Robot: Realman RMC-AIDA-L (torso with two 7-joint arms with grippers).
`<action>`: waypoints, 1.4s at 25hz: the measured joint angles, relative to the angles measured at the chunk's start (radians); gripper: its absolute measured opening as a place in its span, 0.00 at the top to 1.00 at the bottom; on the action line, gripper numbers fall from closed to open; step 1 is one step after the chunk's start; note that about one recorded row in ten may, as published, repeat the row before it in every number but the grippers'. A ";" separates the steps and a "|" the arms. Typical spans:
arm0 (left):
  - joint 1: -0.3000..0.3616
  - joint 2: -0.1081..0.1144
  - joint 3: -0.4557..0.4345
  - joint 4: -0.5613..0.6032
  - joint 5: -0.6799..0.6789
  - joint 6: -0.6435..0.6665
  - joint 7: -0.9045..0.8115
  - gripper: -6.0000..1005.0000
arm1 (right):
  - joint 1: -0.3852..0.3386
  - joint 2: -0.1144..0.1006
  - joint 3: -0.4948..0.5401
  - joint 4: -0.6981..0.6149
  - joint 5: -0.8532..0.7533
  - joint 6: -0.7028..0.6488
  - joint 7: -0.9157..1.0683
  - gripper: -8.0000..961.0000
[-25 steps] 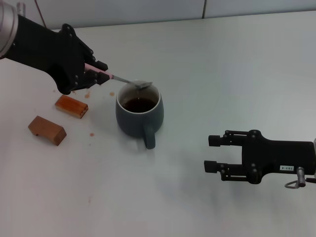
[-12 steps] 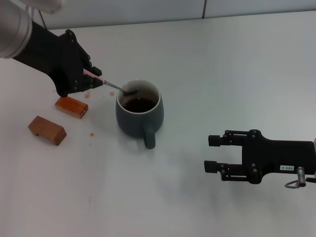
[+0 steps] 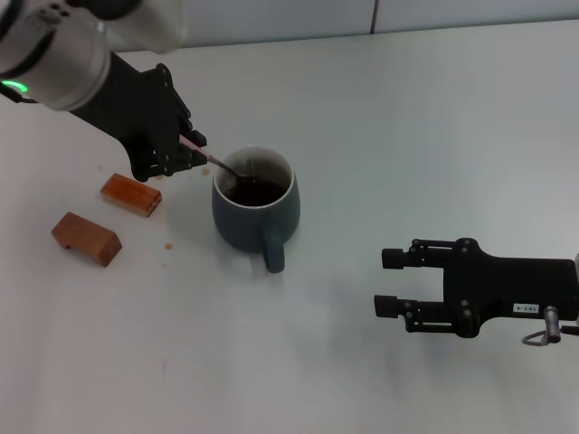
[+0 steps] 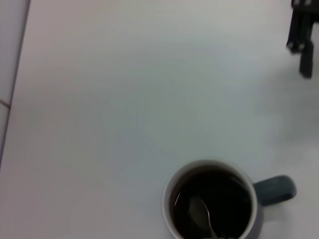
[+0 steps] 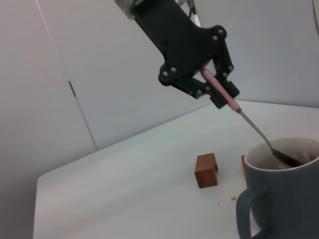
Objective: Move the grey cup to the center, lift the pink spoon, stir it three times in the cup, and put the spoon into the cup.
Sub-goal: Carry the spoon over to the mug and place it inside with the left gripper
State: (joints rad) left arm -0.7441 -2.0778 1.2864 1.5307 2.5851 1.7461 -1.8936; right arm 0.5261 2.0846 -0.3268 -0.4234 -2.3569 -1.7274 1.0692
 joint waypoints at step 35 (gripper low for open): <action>-0.067 -0.002 0.202 -0.108 0.111 -0.070 -0.067 0.81 | -0.001 0.000 0.000 0.001 -0.006 0.000 0.000 0.27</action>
State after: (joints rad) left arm -0.8112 -2.0801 1.4883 1.4222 2.6960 1.6759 -1.9606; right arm 0.5253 2.0846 -0.3267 -0.4221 -2.3624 -1.7272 1.0692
